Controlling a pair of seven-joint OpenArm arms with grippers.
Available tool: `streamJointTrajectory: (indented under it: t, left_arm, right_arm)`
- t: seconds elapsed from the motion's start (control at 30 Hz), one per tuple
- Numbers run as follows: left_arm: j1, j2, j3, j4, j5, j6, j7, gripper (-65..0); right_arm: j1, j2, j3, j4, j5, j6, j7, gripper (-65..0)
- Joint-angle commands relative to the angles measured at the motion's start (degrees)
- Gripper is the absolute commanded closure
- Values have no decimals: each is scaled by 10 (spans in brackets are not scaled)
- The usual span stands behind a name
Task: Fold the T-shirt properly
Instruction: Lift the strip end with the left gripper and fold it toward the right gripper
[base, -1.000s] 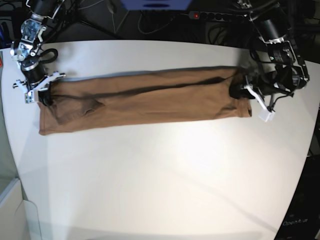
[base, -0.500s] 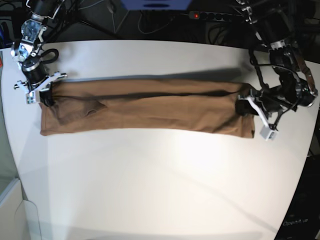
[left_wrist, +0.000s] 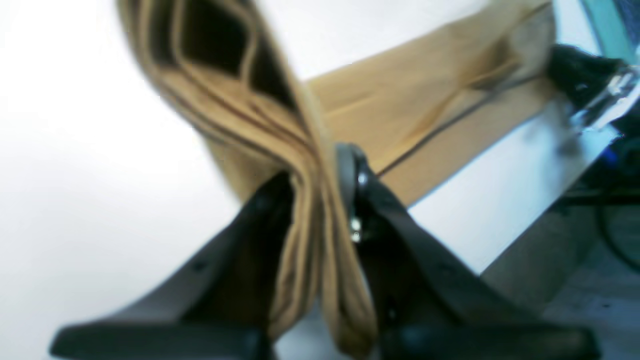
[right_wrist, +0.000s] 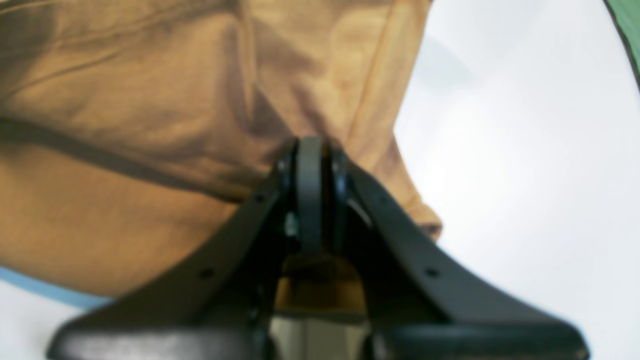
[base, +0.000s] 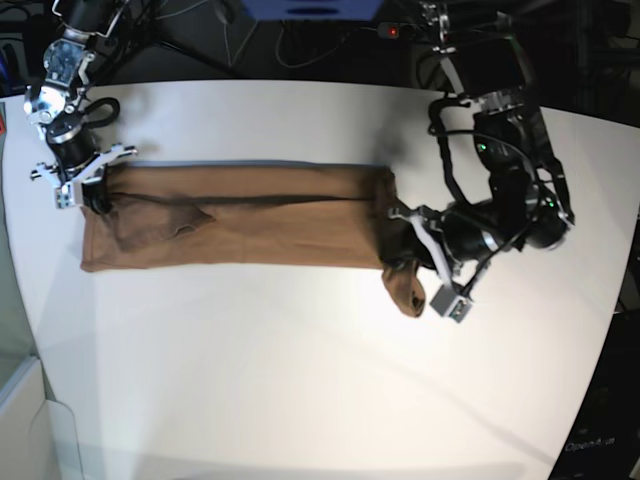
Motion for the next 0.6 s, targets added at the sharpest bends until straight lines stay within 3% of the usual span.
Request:
streamJointTrajectory:
  t: [0.0, 0.17, 0.3, 0.57]
  left_arm:
    - [-21, 5, 1, 9, -12, -1, -11, -29]
    - [-22, 16, 34, 11, -17, -1, -11, -28]
    - [-18, 12, 120, 11, -12, -1, -11, -28]
    - [-21, -9, 172, 11, -15, 103, -11, -28]
  right_arm:
    - [-8, 2, -2, 2, -24, 11, -37, -28]
    - [-11, 2, -2, 2, -24, 11, -36, -28]
    - [-12, 2, -2, 2, -24, 11, -35, -28]
    - [-12, 2, -2, 2, -24, 11, -34, -28]
